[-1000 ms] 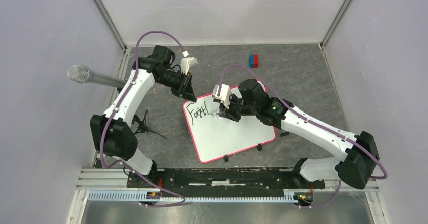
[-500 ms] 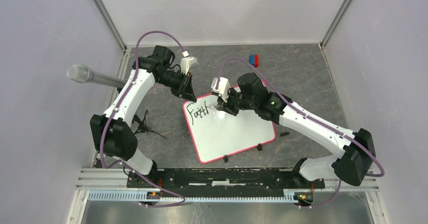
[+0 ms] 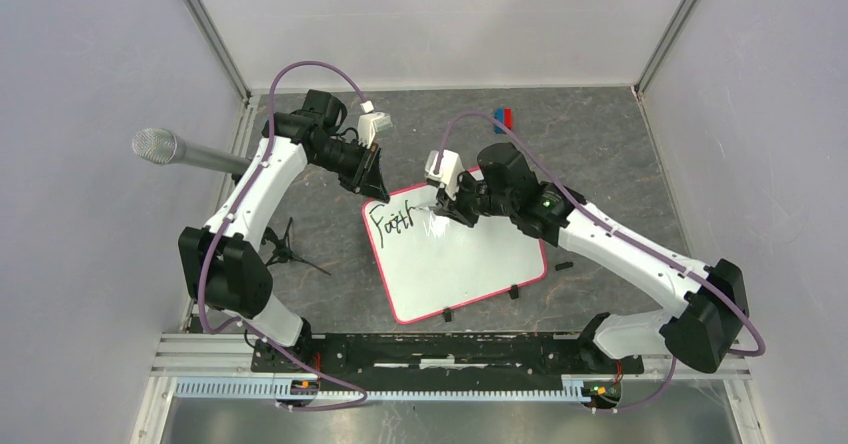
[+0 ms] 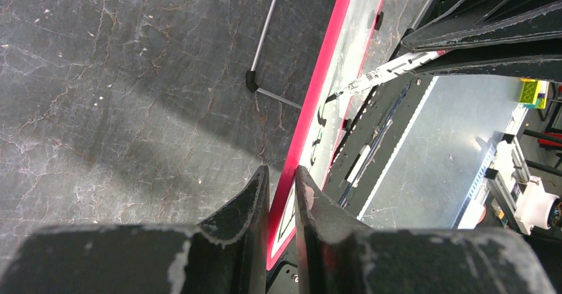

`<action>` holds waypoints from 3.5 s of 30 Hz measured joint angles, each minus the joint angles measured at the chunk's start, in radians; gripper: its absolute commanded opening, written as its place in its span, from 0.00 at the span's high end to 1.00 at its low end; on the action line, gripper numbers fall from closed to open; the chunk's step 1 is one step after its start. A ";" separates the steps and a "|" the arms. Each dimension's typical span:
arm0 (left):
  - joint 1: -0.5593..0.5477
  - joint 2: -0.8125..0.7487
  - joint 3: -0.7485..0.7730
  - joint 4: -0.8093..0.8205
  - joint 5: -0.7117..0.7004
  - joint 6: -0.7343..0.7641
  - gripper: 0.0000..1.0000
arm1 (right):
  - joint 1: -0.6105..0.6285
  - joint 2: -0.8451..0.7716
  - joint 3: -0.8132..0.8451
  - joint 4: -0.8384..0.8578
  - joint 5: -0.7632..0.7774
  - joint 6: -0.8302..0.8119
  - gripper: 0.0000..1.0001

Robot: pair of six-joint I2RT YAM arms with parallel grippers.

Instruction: Write a sentence on the whiteboard

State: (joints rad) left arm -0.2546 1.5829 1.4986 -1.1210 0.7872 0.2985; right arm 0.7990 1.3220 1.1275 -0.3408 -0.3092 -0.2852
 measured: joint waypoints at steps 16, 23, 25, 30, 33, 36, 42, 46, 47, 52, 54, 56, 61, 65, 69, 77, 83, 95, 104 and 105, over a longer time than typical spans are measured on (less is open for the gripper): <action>0.000 0.000 -0.002 0.001 0.000 0.002 0.98 | 0.011 -0.054 -0.099 -0.027 -0.039 -0.001 1.00; 0.000 -0.006 -0.008 0.003 0.001 0.006 0.98 | 0.017 -0.057 -0.091 -0.062 -0.051 -0.005 1.00; 0.000 -0.006 -0.008 0.003 0.002 0.006 0.98 | 0.017 -0.061 -0.079 -0.069 -0.054 -0.006 1.00; 0.000 -0.006 -0.009 0.003 0.002 0.008 0.98 | 0.010 -0.092 -0.050 -0.072 -0.069 -0.007 1.00; -0.002 -0.006 -0.010 0.003 0.001 0.012 0.98 | -0.007 -0.116 -0.049 -0.073 -0.079 -0.007 1.00; -0.005 -0.006 -0.010 0.003 0.001 0.023 0.98 | -0.038 -0.132 -0.049 -0.072 -0.087 -0.008 1.00; -0.008 -0.006 -0.010 0.002 0.000 0.026 0.98 | -0.076 -0.139 -0.050 -0.071 -0.090 -0.011 1.00; -0.010 -0.006 -0.010 0.002 0.000 0.027 0.98 | -0.075 -0.139 -0.055 -0.069 -0.091 -0.012 1.00; -0.010 -0.006 -0.010 0.002 0.000 0.027 0.98 | -0.074 -0.139 -0.055 -0.068 -0.091 -0.012 1.00; -0.011 -0.006 -0.010 0.001 -0.001 0.028 0.98 | -0.075 -0.135 -0.057 -0.061 -0.090 -0.013 1.00; -0.011 -0.006 -0.010 0.001 -0.001 0.028 0.98 | -0.075 -0.134 -0.058 -0.059 -0.090 -0.016 1.00; -0.011 -0.006 -0.010 0.001 -0.001 0.028 0.98 | -0.075 -0.133 -0.061 -0.058 -0.089 -0.018 1.00; -0.011 -0.006 -0.010 0.000 -0.001 0.028 0.98 | -0.075 -0.132 -0.065 -0.057 -0.066 -0.023 1.00; -0.012 -0.006 -0.010 0.000 -0.001 0.028 0.98 | -0.074 -0.123 -0.065 -0.056 -0.036 -0.026 1.00; -0.012 -0.006 -0.010 0.000 -0.001 0.028 0.98 | -0.075 -0.105 -0.065 -0.056 -0.011 -0.026 1.00; -0.013 -0.006 -0.010 0.000 -0.009 0.029 0.98 | -0.074 -0.082 -0.063 -0.037 -0.013 -0.025 1.00; -0.015 -0.007 -0.010 0.000 -0.013 0.029 0.98 | -0.064 -0.068 -0.061 -0.023 -0.030 -0.022 1.00; -0.017 -0.010 -0.010 0.000 -0.018 0.029 0.98 | -0.048 -0.080 -0.089 -0.017 -0.031 -0.023 1.00; -0.018 -0.011 -0.010 0.001 -0.018 0.029 0.98 | -0.053 -0.100 -0.103 -0.038 -0.022 -0.033 1.00; -0.018 -0.011 -0.010 0.001 -0.018 0.029 0.98 | -0.058 -0.100 -0.101 -0.042 -0.022 -0.034 1.00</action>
State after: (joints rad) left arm -0.2726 1.5715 1.4891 -1.1202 0.7689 0.3275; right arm 0.7414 1.2221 1.0267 -0.3828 -0.3309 -0.3191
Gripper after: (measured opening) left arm 0.221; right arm 0.146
